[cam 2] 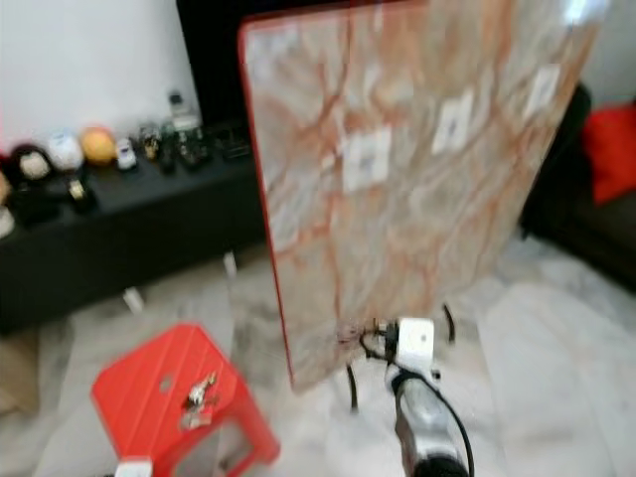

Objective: Hang keys on a hook

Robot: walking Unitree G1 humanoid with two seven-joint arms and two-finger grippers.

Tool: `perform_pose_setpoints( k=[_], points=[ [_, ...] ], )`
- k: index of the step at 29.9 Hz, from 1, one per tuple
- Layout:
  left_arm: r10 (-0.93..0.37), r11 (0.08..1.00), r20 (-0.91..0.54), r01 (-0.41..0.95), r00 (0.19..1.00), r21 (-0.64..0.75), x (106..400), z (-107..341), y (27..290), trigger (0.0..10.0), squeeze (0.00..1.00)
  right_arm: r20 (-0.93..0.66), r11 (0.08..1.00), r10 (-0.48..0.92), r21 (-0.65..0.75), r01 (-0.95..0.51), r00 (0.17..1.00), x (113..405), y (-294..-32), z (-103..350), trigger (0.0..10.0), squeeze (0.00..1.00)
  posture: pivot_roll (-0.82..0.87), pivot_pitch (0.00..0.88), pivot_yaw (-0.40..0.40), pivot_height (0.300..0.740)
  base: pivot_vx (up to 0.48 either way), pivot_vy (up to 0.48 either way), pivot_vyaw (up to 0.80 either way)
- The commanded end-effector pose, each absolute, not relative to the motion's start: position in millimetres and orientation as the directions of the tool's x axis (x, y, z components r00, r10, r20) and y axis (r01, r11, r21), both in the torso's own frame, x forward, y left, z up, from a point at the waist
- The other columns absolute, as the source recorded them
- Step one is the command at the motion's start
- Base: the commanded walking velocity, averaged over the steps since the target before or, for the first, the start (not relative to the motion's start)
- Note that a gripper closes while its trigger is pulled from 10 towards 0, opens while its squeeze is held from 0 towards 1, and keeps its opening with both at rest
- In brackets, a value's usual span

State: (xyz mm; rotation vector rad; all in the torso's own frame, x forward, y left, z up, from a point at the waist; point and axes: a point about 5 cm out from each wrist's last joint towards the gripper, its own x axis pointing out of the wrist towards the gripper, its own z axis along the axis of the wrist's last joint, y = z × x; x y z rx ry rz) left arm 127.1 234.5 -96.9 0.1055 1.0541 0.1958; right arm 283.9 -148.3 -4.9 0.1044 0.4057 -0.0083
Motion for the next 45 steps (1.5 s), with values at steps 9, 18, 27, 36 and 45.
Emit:
perform_pose_setpoints(
  k=[9,18,27,36,45],
  points=[
    [0.216,0.976,-0.858,-0.107,0.465,0.187,126,-97,235,10.0,0.0,-0.362,0.994,0.029,0.109,0.011,0.932,291,-142,3,10.0,0.0,0.06,0.0,-0.032,0.74,0.284,0.0,0.0],
    [0.219,0.976,-0.858,-0.108,0.464,0.19,125,-97,238,10.0,0.0,-0.352,0.994,0.031,0.106,0.007,0.936,293,-142,5,10.0,0.0,0.06,0.0,-0.031,0.74,0.282,0.0,0.0],
    [0.224,0.975,-0.855,-0.109,0.468,0.196,127,-96,238,10.0,0.0,-0.273,0.997,0.047,0.065,-0.03,0.961,304,-140,22,10.0,0.0,0.06,0.0,-0.031,0.74,0.062,0.0,0.0],
    [0.227,0.974,-0.852,-0.111,0.471,0.198,127,-95,243,10.0,0.0,-0.095,1.0,0.024,0.02,-0.023,0.995,325,-140,62,10.0,0.0,0.06,0.0,-0.034,0.74,0.0,0.0,0.0],
    [0.227,0.974,-0.853,-0.114,0.471,0.196,125,-96,241,10.0,0.0,0.019,0.997,0.06,-0.055,-0.059,0.998,336,-132,89,10.0,0.0,0.06,0.0,-0.038,0.74,0.0,0.0,0.0]
  ],
)
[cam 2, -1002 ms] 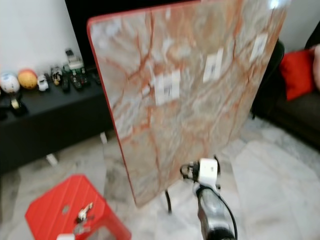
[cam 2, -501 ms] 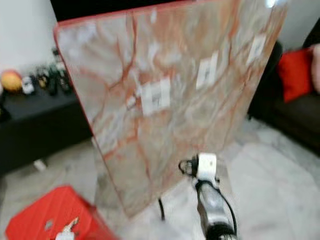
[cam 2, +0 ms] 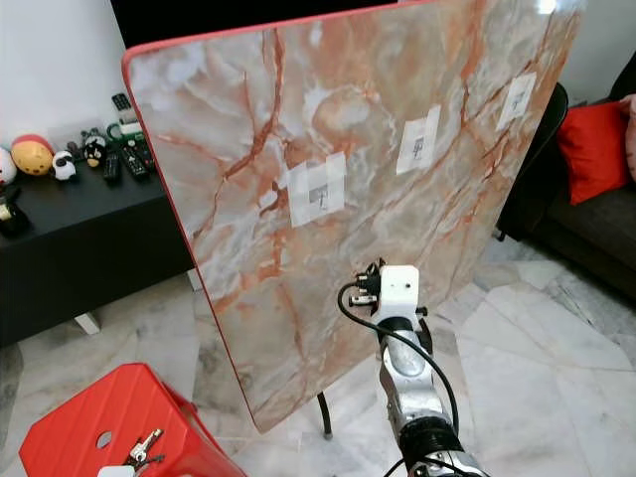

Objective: Hang keys on a hook

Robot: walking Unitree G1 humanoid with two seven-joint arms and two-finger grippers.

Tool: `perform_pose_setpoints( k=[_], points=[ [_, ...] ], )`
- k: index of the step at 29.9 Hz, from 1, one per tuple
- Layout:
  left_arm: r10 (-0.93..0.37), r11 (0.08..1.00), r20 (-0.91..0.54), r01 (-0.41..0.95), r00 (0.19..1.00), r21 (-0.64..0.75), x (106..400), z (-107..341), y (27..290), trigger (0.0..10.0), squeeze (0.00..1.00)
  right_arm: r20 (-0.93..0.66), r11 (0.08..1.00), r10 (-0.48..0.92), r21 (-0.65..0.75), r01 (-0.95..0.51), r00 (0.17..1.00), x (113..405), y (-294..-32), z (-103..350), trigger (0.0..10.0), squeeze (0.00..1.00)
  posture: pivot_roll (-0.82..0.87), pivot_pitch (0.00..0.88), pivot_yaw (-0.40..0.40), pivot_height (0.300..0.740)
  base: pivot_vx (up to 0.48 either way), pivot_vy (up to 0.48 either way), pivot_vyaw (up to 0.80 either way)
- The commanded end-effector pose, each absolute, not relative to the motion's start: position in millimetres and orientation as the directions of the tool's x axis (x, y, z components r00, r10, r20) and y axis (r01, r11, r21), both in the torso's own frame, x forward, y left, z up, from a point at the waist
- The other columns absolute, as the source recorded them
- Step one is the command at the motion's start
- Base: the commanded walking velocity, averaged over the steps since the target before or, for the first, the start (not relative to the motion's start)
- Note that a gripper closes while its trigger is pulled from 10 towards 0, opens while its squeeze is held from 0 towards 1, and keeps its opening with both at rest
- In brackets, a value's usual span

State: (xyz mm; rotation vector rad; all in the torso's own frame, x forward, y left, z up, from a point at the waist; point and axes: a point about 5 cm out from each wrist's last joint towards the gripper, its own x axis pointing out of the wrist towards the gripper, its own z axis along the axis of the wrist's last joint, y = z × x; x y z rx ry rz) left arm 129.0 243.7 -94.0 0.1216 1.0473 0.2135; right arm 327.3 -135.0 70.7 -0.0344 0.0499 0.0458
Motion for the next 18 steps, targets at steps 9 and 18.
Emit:
perform_pose_setpoints(
  k=[9,18],
  points=[
    [0.221,0.975,-0.85,-0.107,0.479,0.194,129,-96,235,10.0,0.0,0.037,0.987,0.116,-0.117,-0.111,0.993,349,-126,106,10.0,0.0,0.05,0.0,-0.036,0.74,0.0,0.0,0.0],
    [0.22,0.975,-0.848,-0.11,0.482,0.191,131,-96,234,10.0,0.0,0.069,0.986,0.122,-0.126,-0.112,0.99,361,-123,124,10.0,0.0,0.06,0.0,-0.038,0.74,0.0,0.0,0.0]
  ],
)
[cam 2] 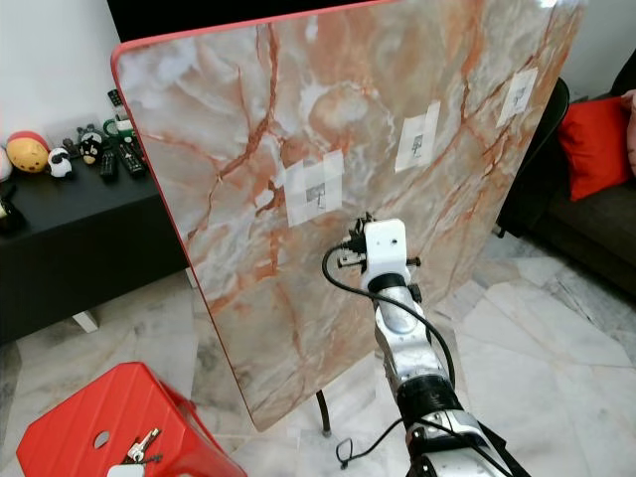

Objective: Hang keys on a hook

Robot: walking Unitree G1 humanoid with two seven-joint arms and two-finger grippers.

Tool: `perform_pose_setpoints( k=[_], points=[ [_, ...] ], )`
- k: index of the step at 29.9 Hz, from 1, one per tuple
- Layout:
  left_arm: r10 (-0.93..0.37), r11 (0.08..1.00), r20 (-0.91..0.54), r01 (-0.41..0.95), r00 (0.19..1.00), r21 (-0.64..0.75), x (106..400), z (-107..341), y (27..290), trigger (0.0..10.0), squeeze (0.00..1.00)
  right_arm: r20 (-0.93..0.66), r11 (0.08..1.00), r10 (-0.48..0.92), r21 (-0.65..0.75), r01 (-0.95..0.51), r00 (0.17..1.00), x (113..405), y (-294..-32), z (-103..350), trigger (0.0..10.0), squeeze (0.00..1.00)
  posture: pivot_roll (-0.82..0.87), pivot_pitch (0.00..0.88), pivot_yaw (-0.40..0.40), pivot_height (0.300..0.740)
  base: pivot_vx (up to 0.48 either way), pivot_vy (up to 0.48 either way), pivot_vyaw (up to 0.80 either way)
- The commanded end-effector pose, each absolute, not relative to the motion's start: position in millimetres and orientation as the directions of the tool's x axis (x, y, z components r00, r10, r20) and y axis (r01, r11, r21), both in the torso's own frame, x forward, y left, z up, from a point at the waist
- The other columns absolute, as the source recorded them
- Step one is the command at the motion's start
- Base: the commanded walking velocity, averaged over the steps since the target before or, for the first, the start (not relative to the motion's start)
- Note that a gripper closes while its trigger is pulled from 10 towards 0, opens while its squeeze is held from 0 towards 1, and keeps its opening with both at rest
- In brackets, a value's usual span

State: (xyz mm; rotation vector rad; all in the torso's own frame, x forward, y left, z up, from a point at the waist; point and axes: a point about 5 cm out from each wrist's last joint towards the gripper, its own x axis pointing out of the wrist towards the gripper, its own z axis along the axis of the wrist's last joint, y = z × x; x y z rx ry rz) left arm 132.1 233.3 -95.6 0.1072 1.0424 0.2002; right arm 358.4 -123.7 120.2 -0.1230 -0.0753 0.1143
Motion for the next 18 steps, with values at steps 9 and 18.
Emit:
perform_pose_setpoints(
  k=[9,18],
  points=[
    [0.216,0.976,-0.852,-0.109,0.476,0.187,128,-97,233,10.0,0.0,0.019,0.979,0.133,-0.157,-0.129,0.991,344,-132,105,10.0,0.0,0.05,0.0,-0.038,0.74,0.0,0.0,0.0],
    [0.206,0.979,-0.855,-0.103,0.477,0.178,129,-97,232,10.0,0.0,-0.615,0.933,0.162,-0.159,-0.322,0.772,277,-152,-17,10.0,0.0,0.05,0.0,-0.035,0.74,0.0,0.0,0.0]
  ],
)
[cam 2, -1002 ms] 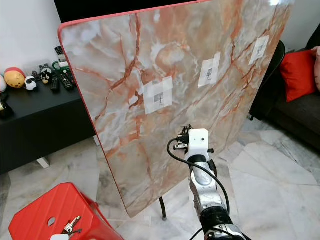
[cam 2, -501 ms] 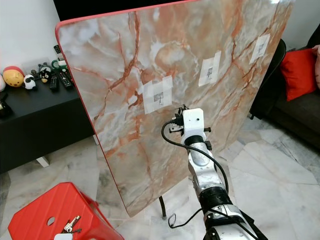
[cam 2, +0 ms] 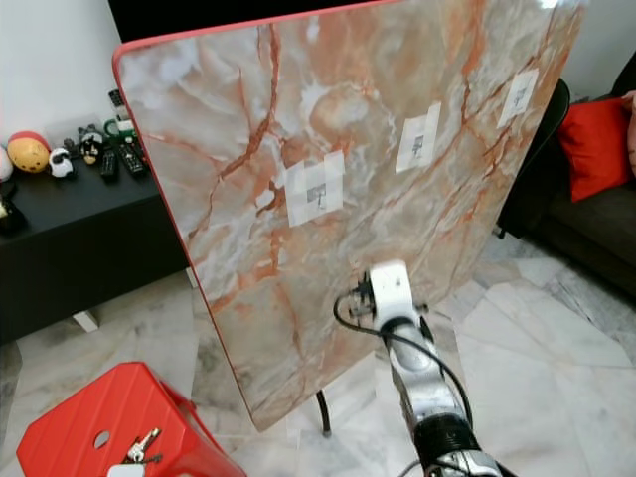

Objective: Hang keys on a hook

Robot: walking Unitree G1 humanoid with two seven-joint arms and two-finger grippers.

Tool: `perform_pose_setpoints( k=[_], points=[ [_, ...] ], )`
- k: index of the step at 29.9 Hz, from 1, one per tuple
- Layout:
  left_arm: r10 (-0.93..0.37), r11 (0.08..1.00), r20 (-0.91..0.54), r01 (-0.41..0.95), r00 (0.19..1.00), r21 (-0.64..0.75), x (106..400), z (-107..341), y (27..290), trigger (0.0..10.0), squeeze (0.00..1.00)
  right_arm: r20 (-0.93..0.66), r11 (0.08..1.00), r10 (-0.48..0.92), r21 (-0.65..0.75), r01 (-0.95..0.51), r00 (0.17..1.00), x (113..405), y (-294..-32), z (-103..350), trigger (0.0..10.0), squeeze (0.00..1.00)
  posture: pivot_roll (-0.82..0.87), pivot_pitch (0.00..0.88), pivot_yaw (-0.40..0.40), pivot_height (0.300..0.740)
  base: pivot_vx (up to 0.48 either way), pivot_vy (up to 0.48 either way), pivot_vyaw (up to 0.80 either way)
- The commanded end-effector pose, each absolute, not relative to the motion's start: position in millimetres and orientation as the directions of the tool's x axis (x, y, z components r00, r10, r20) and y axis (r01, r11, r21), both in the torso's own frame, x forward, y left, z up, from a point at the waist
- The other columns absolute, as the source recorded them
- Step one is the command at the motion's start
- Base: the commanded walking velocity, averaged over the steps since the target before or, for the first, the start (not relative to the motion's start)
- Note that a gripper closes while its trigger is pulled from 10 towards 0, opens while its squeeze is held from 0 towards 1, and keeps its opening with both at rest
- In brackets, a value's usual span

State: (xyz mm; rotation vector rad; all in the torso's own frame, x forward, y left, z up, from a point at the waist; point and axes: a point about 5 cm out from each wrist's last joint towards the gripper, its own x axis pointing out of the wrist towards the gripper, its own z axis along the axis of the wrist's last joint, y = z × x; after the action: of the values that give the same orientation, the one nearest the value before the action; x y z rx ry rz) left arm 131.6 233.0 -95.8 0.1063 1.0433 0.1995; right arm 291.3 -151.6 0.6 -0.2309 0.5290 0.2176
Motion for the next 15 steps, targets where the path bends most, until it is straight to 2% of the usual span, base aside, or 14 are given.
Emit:
perform_pose_setpoints(
  k=[1,2,4,5,7,8,9,10,12,13,14,15],
  points=[
    [0.206,0.979,-0.855,-0.103,0.477,0.178,129,-97,232,10.0,0.0,-0.615,0.933,0.162,-0.159,-0.322,0.772,277,-152,-17,10.0,0.0,0.05,0.0,-0.035,0.74,0.0,0.0,0.0],
    [0.205,0.979,-0.855,-0.103,0.477,0.177,129,-97,232,10.0,0.0,-0.67,0.923,0.17,-0.149,-0.355,0.723,267,-152,-27,10.0,0.0,0.05,0.0,-0.033,0.74,0.0,0.0,0.0],
    [0.204,0.979,-0.855,-0.103,0.477,0.176,129,-97,232,10.0,0.0,-0.817,0.864,0.193,-0.12,-0.489,0.543,238,-153,-53,10.0,0.0,0.04,0.0,-0.03,0.74,0.0,0.0,0.0],
    [0.203,0.979,-0.855,-0.103,0.477,0.175,129,-97,232,10.0,0.0,-0.852,0.845,0.18,-0.122,-0.521,0.491,230,-156,-59,10.0,0.0,0.04,0.0,-0.028,0.74,0.0,0.0,0.0],
    [0.203,0.979,-0.856,-0.104,0.476,0.174,130,-97,232,10.0,0.0,-0.868,0.834,0.17,-0.125,-0.537,0.466,226,-158,-62,10.0,0.0,0.04,0.0,-0.028,0.74,0.0,0.0,0.0],
    [0.201,0.98,-0.856,-0.103,0.476,0.173,129,-97,232,10.0,0.0,-0.874,0.86,0.157,-0.108,-0.498,0.459,224,-160,-63,10.0,0.0,0.04,0.0,-0.028,0.74,0.0,0.0,0.0],
    [0.196,0.981,-0.858,-0.1,0.475,0.168,129,-97,232,10.0,0.0,-0.874,0.943,0.153,-0.011,-0.333,0.461,222,-161,-65,10.0,0.0,0.04,0.0,-0.028,0.74,0.0,0.0,0.0],
    [0.196,0.981,-0.858,-0.1,0.475,0.168,129,-97,232,10.0,0.0,-0.874,0.943,0.153,-0.011,-0.333,0.461,222,-161,-65,10.0,0.0,0.04,0.0,-0.028,0.74,0.0,0.0,0.0],
    [0.19,0.982,-0.859,-0.096,0.475,0.164,129,-97,232,10.0,0.0,-0.87,0.986,0.164,0.145,-0.077,0.464,218,-159,-68,10.0,0.0,0.04,0.0,-0.029,0.74,0.0,0.0,0.0],
    [0.19,0.982,-0.859,-0.096,0.475,0.164,129,-97,232,10.0,0.0,-0.87,0.986,0.164,0.145,-0.077,0.464,218,-159,-68,10.0,0.0,0.04,0.0,-0.029,0.74,0.0,0.0,0.0],
    [0.19,0.982,-0.859,-0.096,0.475,0.164,129,-97,232,10.0,0.0,-0.867,0.975,0.159,0.214,0.064,0.472,216,-160,-69,10.0,0.0,0.04,0.0,-0.028,0.74,0.0,0.0,0.0],
    [0.189,0.982,-0.86,-0.096,0.475,0.163,129,-97,232,10.0,0.0,-0.884,0.976,0.118,0.187,0.112,0.452,209,-166,-74,10.0,0.0,0.04,0.0,-0.028,0.74,0.0,0.0,0.0]
  ],
)
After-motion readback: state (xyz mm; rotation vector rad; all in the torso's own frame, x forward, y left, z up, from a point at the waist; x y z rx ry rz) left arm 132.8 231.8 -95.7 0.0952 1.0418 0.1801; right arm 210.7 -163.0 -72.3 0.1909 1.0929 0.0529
